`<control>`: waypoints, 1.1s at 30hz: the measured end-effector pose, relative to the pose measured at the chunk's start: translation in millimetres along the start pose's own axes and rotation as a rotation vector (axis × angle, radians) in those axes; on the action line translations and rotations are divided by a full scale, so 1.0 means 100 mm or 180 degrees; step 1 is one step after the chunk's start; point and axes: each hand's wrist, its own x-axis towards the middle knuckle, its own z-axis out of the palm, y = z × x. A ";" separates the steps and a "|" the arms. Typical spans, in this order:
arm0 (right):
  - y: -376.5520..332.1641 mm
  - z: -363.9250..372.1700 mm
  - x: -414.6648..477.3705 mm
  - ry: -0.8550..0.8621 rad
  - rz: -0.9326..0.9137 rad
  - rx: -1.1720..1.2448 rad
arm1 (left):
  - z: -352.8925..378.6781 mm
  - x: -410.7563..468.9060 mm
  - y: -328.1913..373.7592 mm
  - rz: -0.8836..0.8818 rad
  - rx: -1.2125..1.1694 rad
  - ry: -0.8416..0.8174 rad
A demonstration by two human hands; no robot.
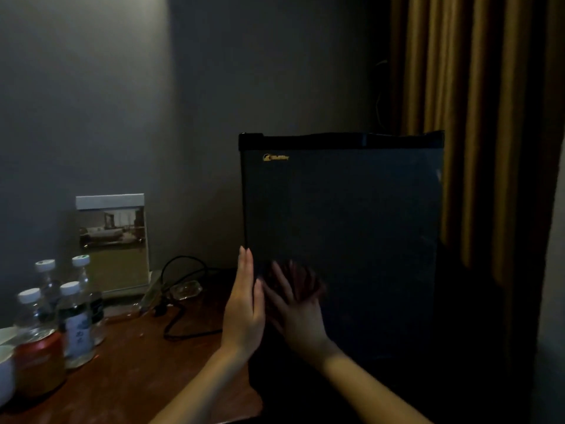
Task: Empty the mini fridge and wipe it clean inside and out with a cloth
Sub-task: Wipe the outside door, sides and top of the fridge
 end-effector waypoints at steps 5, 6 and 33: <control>0.53 -0.86 1.49 0.0582 0.0333 -0.0092 | 0.22 0.49 0.34 0.0747 0.0207 0.0364; 0.58 -0.97 1.69 0.0655 0.0335 -0.0080 | 0.21 0.54 0.37 0.0833 0.0245 0.0378; 1.37 0.08 -1.14 0.1071 0.3313 0.1039 | 0.76 -0.31 -0.02 0.0708 0.1068 -0.0786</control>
